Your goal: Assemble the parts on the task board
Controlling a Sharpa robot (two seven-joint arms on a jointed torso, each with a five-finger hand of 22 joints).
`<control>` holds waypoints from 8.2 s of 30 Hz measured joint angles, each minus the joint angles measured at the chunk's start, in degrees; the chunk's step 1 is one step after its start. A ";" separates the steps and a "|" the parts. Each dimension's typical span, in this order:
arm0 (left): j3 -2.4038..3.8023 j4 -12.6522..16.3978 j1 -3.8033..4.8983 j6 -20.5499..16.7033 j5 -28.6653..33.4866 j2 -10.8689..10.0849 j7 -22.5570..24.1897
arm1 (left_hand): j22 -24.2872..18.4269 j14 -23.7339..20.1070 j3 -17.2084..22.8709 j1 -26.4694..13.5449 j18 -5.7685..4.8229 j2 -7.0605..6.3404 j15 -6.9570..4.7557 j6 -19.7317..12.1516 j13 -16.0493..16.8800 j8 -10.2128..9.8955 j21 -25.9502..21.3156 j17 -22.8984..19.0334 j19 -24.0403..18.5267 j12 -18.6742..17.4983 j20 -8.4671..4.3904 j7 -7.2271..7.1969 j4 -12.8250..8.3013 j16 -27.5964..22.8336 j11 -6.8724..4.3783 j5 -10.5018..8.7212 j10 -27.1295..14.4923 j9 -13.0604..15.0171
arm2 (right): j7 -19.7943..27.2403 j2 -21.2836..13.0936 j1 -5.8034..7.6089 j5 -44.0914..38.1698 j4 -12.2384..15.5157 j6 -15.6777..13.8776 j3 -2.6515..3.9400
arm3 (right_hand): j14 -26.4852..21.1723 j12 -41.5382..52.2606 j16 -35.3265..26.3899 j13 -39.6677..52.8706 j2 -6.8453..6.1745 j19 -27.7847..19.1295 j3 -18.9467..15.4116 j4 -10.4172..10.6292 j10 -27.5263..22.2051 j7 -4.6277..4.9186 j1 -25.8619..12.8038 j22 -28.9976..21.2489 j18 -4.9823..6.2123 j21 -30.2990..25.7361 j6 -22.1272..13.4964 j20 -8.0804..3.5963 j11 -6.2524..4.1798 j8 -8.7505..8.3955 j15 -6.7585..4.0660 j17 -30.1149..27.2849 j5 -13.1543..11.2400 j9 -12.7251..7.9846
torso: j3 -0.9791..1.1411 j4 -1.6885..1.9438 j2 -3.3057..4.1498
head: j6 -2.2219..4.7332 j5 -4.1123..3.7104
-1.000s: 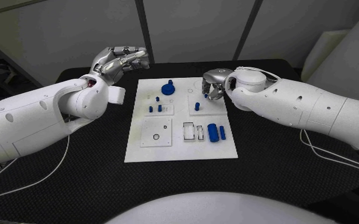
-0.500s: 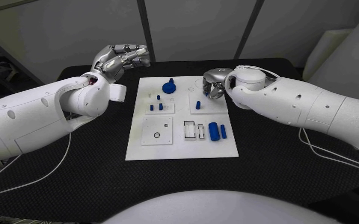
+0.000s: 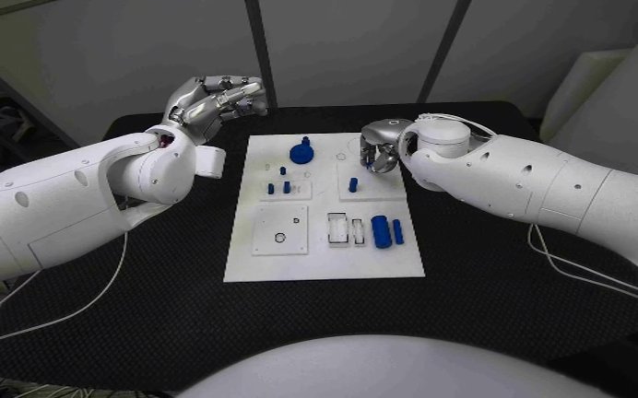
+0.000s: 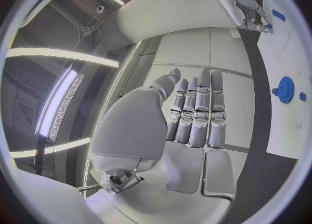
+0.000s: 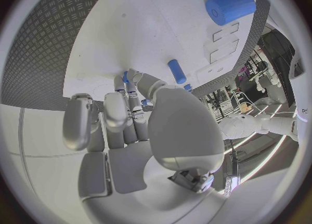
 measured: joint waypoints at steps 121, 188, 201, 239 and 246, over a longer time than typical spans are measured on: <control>0.00 -1.95 0.01 0.52 0.18 1.59 -0.28 | -0.44 0.20 -0.15 0.00 0.01 0.00 0.21 -0.20 0.00 -0.22 0.00 -0.13 0.00 -0.21 0.00 0.20 -0.15 -0.93 0.21 0.00 -0.21 -0.03 | 4.25 2.46 -8.79 1.12 16.01 -16.83 -2.10 | -0.08 -0.30 -1.87 0.01 0.86 0.39 0.59 -0.94 3.98 -1.07 0.28 0.01 -1.77 8.73 3.06 -0.81 -1.11 0.61 -1.13 -4.07 4.74 1.41 | -0.08 -0.06 -0.03 | -1.63 10.38; -0.01 -2.47 0.00 1.41 0.20 1.71 -1.30 | -1.09 0.41 -0.31 -0.31 0.00 0.30 0.41 -0.63 0.00 -0.71 -0.23 -0.22 0.00 -0.45 0.00 0.63 -0.31 -2.22 0.42 -0.52 -0.42 -0.03 | 4.15 3.37 -8.97 -0.75 14.45 -15.56 -2.71 | -0.62 -0.27 -7.53 -1.61 -2.90 -0.53 -0.62 -1.68 -9.32 1.52 -2.41 -0.01 -0.84 -1.05 -5.23 0.79 2.06 -0.34 0.85 -12.95 1.99 -0.76 | -0.09 -0.08 -0.05 | -1.63 10.27; -0.14 -2.74 0.00 2.49 0.20 1.70 -2.34 | -1.66 0.61 -0.80 -0.62 0.01 0.61 0.62 -0.83 0.00 -0.94 -0.46 -0.21 0.00 -0.44 0.00 0.83 -0.15 -2.77 0.63 -1.12 -0.63 -0.09 | 4.05 0.90 -8.97 0.23 17.80 -20.55 -2.71 | -0.81 0.05 -7.32 -1.45 -3.04 -0.83 -2.89 -1.26 -11.11 0.27 -2.27 -0.02 -0.85 -2.50 -6.86 1.05 2.27 -0.34 1.04 -13.86 1.88 -1.51 | -0.09 -0.04 -0.08 | -1.63 10.46; -0.43 -3.50 -0.01 3.85 0.21 1.99 -3.07 | -1.85 0.61 -0.96 -0.61 0.01 0.60 0.62 -0.82 0.00 -0.94 -0.45 -0.20 -0.21 -0.44 0.21 0.82 -0.30 -2.99 0.62 -1.12 -0.63 -0.09 | -4.70 -8.03 -3.74 0.68 19.05 -8.25 1.59 | -0.38 0.71 -5.50 -1.46 -2.71 0.08 -6.67 0.95 -9.98 -0.02 -0.28 -0.02 -0.84 -1.02 -5.09 0.92 1.76 -0.34 0.61 -14.89 -2.67 -1.45 | -0.23 -0.19 -0.16 | -1.63 7.98; -0.44 -3.53 -0.01 3.87 0.20 1.99 -3.07 | -1.85 0.61 -0.95 -0.61 0.01 0.60 0.62 -0.82 0.00 -0.94 -0.45 -0.20 -0.21 -0.44 0.21 0.82 -0.31 -2.99 0.62 -1.12 -0.63 -0.09 | -4.98 -7.04 -3.73 0.11 18.06 -6.59 1.47 | -0.38 0.75 -5.50 -1.45 -2.35 0.08 -6.74 1.01 -9.24 0.16 0.08 -0.02 -0.84 -1.02 -4.91 0.92 1.66 -0.34 0.61 -15.30 -2.67 -1.45 | -0.18 -0.21 -0.13 | -1.61 8.21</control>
